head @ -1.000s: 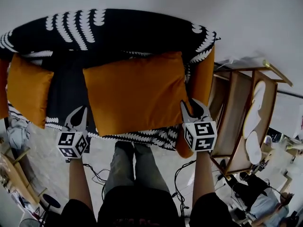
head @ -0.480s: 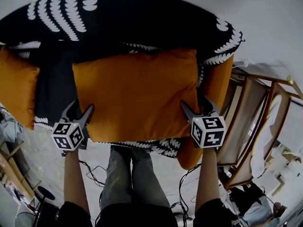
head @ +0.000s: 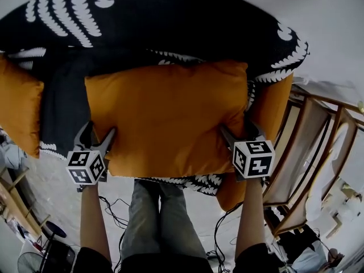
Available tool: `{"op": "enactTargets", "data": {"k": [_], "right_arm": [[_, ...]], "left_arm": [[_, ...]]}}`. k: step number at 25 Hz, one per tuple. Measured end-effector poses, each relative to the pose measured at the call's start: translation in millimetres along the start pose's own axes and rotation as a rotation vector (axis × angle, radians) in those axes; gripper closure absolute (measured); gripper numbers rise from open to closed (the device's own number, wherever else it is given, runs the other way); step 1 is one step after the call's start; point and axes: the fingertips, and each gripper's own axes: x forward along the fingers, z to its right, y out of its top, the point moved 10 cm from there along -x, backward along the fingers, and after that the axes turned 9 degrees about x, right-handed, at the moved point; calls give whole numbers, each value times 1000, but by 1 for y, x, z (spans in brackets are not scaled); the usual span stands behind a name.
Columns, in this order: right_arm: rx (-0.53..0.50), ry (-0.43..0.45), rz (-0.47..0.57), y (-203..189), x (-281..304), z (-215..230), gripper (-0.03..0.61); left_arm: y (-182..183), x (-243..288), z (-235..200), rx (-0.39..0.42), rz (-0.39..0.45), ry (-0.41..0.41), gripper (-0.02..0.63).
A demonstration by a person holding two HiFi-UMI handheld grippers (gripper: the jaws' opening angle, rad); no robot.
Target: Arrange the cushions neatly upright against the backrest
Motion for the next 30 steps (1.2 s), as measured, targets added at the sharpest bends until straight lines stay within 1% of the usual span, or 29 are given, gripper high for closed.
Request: {"op": "enactTargets", "data": {"k": [1,3,5,7,8,9,11,13,16,19,22,27,30], "right_arm": [[9,5,-3,-1,1,1,206],[19,16,-8,-2,4,1,218],[5,17,-15,-4,6,-1,261],[-24,10,-12,-5,7,-4,298],[-39,8,-3,-5,7,-5,314],[-55,7,10,-5,5,-6,331],[-89,0,37,-7,1,-10,361],[-122,-11,60,-9,-6,-17,383],[-150,-27,101,-11,-18,-26,397],[-165,-35,152,-15,-33,-33,411],[-163,-48,215,-15,-52,-41,417],[-117,-67,326,-2,-84,-47,419],[-91,-75,387,12,-100,-49,420]], "left_arm": [[-2,2,-2,-18,1,-3,223],[-7,7,-7,-74,7,-34,206],[-11,13,-10,-135,10,-95,202],[-9,16,-8,-158,2,-157,279],[-6,17,-5,-151,-8,-176,336],[-3,17,-3,-139,-16,-185,381],[1,14,2,-113,-19,-189,437],[1,7,3,-94,-5,-188,465],[3,-5,6,-61,23,-179,497],[10,-20,11,-29,60,-163,515],[27,-40,11,12,126,-153,520],[81,-71,12,142,242,-128,518],[115,-82,12,208,308,-108,518]]}}
